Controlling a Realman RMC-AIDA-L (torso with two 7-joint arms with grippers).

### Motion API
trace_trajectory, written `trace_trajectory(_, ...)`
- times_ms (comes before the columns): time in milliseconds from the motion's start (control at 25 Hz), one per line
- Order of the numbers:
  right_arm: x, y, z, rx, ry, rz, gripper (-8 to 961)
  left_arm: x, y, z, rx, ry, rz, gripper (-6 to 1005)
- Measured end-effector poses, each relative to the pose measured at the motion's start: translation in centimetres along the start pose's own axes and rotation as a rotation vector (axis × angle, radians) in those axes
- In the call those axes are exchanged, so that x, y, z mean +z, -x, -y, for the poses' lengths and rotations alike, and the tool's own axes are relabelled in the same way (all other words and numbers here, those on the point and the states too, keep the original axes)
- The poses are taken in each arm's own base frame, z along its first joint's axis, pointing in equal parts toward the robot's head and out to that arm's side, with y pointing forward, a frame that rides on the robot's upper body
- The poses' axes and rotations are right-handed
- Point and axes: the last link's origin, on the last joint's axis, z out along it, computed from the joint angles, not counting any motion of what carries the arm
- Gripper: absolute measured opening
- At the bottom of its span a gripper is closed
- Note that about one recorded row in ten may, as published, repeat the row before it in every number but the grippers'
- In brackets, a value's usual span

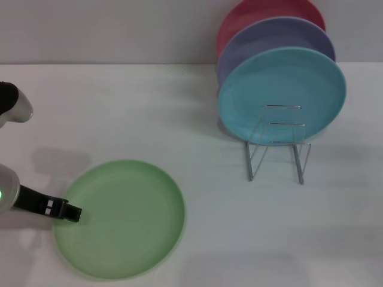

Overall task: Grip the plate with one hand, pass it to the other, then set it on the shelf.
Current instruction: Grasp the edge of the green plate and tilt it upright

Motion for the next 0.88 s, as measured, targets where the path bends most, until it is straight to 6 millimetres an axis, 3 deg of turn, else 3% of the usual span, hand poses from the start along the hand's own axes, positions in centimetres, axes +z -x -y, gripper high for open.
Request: trace_trajectory(880, -0.1, 0.07, 0.04, -0.001, 0.0, 0.003, 665, 0.85, 0.1, -0.47, 0.022, 0.007, 0.024, 754)
